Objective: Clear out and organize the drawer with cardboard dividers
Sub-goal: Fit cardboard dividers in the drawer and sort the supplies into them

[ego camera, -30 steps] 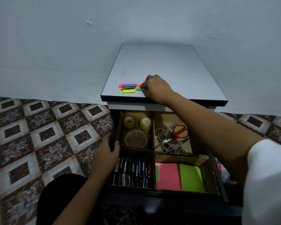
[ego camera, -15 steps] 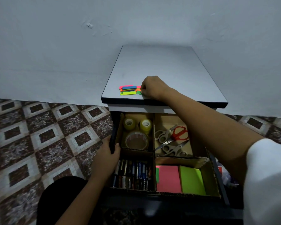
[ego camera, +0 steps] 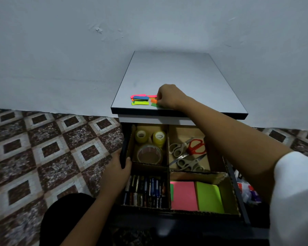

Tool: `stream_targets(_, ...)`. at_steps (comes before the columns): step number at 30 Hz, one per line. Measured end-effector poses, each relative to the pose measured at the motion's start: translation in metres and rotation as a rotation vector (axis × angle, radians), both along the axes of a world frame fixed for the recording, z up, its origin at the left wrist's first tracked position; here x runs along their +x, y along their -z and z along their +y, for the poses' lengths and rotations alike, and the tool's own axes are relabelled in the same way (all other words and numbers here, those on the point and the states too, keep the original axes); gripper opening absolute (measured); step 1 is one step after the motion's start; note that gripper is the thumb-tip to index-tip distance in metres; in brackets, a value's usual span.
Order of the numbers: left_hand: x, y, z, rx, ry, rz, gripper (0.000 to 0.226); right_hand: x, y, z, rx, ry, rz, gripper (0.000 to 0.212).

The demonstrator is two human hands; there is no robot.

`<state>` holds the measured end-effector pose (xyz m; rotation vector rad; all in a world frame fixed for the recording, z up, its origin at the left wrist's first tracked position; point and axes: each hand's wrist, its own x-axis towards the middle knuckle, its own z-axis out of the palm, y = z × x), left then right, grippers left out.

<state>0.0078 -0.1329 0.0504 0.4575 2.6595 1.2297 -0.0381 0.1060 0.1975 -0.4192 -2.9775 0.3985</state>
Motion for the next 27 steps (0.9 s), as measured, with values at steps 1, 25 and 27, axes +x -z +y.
stream_targets(1,0.0,0.0,0.0,0.003,-0.001,-0.003,0.047,0.002,0.001,0.001,0.004,0.004,0.009,0.021)
stream_targets(25,0.001,-0.007,0.002,-0.004,-0.005,-0.017,0.048,0.16,0.026,-0.018,-1.031,0.25,0.008,0.016)
stream_targets(27,0.002,-0.007,0.001,-0.01,-0.008,-0.02,0.048,0.18,0.043,-0.023,-1.029,0.29,-0.042,0.016)
